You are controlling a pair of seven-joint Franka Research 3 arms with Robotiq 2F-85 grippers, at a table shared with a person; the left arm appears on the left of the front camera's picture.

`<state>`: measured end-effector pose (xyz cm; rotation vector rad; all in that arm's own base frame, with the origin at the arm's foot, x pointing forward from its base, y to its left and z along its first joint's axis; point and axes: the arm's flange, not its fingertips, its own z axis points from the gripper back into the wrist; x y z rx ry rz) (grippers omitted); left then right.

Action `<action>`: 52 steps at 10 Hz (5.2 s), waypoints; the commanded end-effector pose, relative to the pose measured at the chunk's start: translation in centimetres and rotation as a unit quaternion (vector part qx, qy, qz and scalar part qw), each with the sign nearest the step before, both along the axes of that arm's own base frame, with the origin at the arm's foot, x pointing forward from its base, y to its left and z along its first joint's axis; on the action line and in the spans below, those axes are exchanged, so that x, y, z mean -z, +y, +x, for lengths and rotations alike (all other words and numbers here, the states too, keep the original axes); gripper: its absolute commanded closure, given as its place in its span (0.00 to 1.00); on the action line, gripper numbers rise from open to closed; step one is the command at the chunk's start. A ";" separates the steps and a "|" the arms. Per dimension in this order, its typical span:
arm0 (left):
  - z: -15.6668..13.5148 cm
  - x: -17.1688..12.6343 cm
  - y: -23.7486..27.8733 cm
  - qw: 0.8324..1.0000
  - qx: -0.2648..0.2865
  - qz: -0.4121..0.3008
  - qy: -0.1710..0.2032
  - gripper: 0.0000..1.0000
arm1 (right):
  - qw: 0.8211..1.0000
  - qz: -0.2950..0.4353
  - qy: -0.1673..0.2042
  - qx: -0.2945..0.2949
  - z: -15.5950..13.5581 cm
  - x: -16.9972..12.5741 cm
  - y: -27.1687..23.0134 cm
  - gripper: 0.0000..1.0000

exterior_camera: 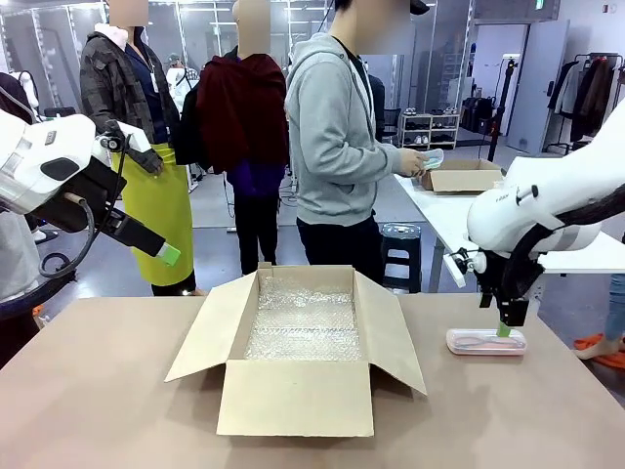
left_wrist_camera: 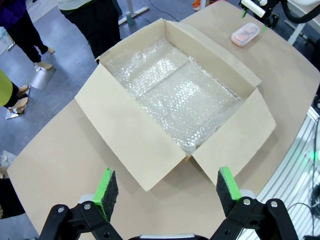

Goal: Pack the glasses set securely to prepare it for shipping.
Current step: Place the Glasses case inside the Package Box.

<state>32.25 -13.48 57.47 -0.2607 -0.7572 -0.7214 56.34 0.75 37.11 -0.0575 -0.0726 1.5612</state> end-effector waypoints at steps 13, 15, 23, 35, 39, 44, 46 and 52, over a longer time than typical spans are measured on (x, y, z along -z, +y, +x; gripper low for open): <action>0.0 -0.1 0.2 1.000 0.002 0.001 -0.005 0.00 | 0.998 0.055 -0.004 -0.027 0.6 6.2 -1.5 0.32; 0.0 -0.1 0.2 1.000 0.002 0.001 -0.005 0.00 | 0.998 0.050 0.000 -0.027 0.7 6.2 -1.2 0.52; 0.0 -0.1 0.2 1.000 0.002 0.001 -0.005 0.00 | 0.999 0.047 0.012 0.015 -3.4 -6.6 1.1 0.70; 0.0 -0.1 0.2 1.000 0.002 0.001 -0.005 0.00 | 0.999 0.044 0.003 -0.013 -1.8 -10.1 9.5 0.36; 0.0 -0.1 0.2 1.000 0.002 0.001 -0.005 0.00 | 0.998 0.056 0.009 -0.030 0.2 -13.2 22.3 0.36; 0.0 -0.1 0.2 1.000 0.002 0.001 -0.005 0.00 | 0.998 0.054 -0.003 -0.026 4.8 -9.2 35.0 0.36; 0.0 -0.1 0.2 1.000 0.002 0.001 -0.005 0.00 | 0.998 0.066 -0.002 -0.021 6.0 -6.9 36.4 0.36; 0.0 -0.1 0.2 1.000 0.002 0.001 -0.005 0.00 | 0.996 0.082 0.019 -0.005 9.1 -0.2 36.6 0.36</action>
